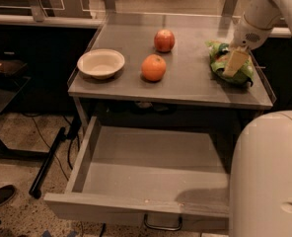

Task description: Place green rice chip bag into top drawer

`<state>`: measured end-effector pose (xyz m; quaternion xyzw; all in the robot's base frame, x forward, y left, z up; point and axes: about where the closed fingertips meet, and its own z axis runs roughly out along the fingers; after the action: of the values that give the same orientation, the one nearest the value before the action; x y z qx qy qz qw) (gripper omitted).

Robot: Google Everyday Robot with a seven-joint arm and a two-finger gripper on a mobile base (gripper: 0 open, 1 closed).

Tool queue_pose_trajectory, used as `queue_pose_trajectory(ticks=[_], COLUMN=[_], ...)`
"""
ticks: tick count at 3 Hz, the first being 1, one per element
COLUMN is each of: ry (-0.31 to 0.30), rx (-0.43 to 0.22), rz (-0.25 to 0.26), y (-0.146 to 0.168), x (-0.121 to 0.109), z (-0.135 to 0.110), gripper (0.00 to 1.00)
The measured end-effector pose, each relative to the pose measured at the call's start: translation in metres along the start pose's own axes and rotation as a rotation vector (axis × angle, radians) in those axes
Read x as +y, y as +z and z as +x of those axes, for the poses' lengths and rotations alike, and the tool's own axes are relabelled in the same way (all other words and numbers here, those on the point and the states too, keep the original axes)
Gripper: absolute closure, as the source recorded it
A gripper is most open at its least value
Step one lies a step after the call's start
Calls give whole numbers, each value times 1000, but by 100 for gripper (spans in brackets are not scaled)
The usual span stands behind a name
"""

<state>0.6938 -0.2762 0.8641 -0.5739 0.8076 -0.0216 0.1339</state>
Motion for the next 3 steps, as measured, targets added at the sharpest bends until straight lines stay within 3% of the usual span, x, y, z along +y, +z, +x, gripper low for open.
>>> queue_pose_trajectory(ticks=[1,3], ry=[-1,-22], rx=[-25,-45], rz=[1,60], y=[4,-29], x=[-5,-11], z=[-2,-14], gripper=[100,100])
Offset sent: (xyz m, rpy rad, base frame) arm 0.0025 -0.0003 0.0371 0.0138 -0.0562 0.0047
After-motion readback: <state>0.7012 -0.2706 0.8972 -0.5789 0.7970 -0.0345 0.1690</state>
